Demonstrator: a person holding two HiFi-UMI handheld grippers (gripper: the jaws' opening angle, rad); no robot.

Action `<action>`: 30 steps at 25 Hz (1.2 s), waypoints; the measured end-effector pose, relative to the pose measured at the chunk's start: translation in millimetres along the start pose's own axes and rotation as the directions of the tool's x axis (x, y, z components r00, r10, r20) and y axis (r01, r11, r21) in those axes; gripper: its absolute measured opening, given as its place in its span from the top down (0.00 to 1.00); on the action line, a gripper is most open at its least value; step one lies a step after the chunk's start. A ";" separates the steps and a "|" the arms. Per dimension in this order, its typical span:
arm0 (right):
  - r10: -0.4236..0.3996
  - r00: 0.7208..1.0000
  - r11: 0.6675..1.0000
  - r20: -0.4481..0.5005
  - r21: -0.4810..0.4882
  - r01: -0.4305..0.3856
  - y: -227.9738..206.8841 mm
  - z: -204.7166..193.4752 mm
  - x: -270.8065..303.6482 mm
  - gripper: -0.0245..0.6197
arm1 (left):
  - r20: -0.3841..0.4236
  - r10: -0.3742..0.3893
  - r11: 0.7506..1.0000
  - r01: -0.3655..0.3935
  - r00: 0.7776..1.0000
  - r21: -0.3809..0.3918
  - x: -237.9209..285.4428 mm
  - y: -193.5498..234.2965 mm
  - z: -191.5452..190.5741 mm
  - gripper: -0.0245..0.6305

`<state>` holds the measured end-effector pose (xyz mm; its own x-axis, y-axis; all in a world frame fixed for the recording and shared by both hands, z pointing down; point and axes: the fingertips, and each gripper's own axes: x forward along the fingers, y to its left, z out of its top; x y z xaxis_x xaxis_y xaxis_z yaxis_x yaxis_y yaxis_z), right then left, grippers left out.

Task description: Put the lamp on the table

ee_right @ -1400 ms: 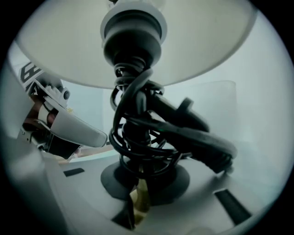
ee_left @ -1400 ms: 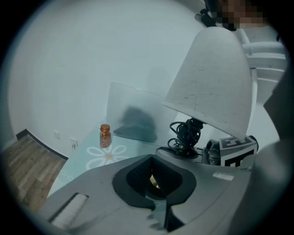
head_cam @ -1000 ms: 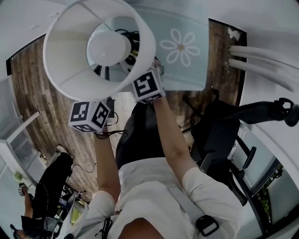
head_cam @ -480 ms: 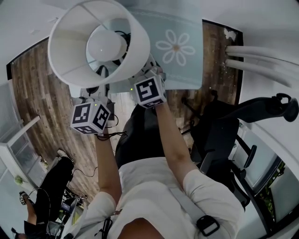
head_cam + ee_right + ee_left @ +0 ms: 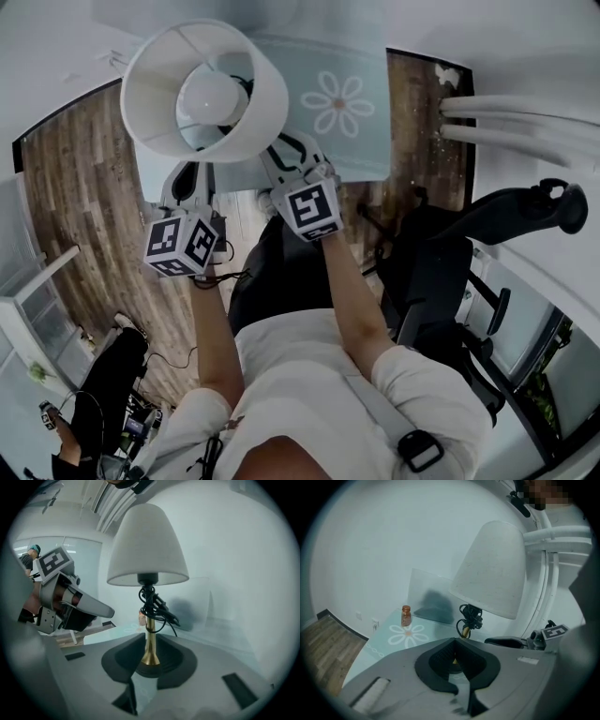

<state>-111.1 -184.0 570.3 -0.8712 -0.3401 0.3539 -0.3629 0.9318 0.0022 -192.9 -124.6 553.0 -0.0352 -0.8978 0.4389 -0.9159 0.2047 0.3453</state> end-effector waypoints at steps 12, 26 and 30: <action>0.045 0.989 0.986 0.144 0.150 -0.066 4.8 84.8 -68.1 0.98 | 0.018 -0.090 0.994 0.089 0.996 0.060 -40.5 -42.4 27.5 0.96; 0.074 0.967 0.981 0.243 0.156 -0.115 13.5 169.7 -121.7 0.98 | 0.202 -0.183 0.983 0.177 0.962 0.051 -99.2 -77.4 105.5 0.96; 0.072 0.968 0.985 0.241 0.136 -0.107 22.5 180.2 -130.7 0.98 | 0.211 -0.191 0.981 0.181 0.959 0.065 -113.0 -80.4 114.9 0.96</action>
<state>-65.0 -141.4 355.5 -0.9490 -0.2928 0.1172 -0.3092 0.9369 -0.1629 -161.3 -84.4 380.3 0.0573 -0.9820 0.1800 -0.9311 0.0125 0.3646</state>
